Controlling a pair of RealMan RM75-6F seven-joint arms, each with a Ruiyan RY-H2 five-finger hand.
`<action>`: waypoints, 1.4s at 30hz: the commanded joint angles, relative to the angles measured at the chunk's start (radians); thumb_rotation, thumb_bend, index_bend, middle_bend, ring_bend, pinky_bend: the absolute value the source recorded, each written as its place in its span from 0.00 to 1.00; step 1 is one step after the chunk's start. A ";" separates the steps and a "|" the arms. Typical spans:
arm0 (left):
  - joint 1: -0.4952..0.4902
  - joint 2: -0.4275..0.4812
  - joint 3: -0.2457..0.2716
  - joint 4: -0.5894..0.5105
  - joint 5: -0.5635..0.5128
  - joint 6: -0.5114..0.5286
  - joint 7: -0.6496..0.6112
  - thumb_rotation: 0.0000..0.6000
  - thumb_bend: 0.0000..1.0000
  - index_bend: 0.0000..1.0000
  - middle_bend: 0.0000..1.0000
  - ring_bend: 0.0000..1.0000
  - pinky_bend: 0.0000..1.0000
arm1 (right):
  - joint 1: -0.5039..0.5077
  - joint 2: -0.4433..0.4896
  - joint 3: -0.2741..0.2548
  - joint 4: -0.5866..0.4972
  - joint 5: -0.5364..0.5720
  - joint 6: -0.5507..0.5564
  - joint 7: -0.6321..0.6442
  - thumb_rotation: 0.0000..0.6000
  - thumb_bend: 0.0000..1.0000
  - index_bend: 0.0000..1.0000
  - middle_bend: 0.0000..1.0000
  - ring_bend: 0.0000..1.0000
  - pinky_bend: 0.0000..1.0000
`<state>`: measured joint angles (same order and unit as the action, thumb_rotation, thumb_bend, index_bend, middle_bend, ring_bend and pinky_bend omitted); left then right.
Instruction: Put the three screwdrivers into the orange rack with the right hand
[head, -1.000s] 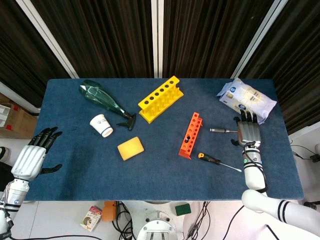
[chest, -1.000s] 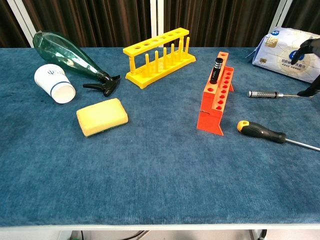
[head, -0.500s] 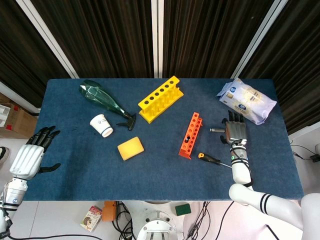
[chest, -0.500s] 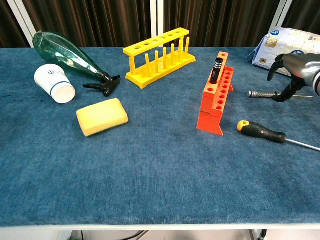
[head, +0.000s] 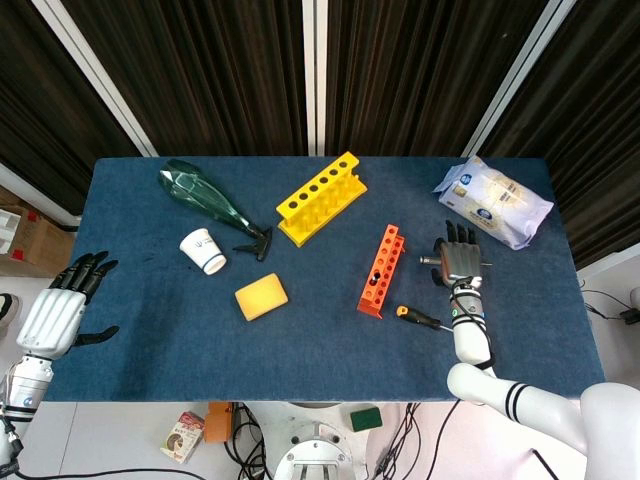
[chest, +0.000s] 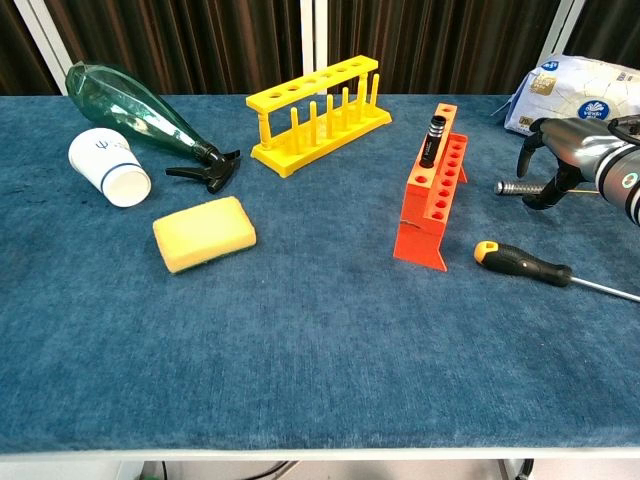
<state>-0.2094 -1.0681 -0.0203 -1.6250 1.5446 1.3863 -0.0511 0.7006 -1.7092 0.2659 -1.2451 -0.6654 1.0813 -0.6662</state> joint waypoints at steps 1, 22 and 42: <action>0.001 0.000 0.000 0.001 -0.001 0.000 -0.001 1.00 0.04 0.12 0.04 0.03 0.19 | 0.005 -0.010 0.005 0.012 0.000 -0.008 0.007 1.00 0.34 0.41 0.01 0.00 0.00; 0.002 -0.003 -0.003 0.010 -0.011 -0.004 0.003 1.00 0.04 0.12 0.04 0.03 0.19 | 0.000 -0.043 0.003 0.058 -0.033 -0.007 0.021 1.00 0.36 0.47 0.02 0.00 0.00; -0.001 -0.004 -0.004 0.017 -0.016 -0.013 -0.001 1.00 0.04 0.12 0.04 0.03 0.19 | 0.004 -0.047 0.020 0.059 -0.009 -0.012 -0.004 1.00 0.41 0.53 0.03 0.00 0.00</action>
<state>-0.2106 -1.0721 -0.0242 -1.6075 1.5282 1.3735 -0.0525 0.7047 -1.7551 0.2860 -1.1876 -0.6713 1.0668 -0.6720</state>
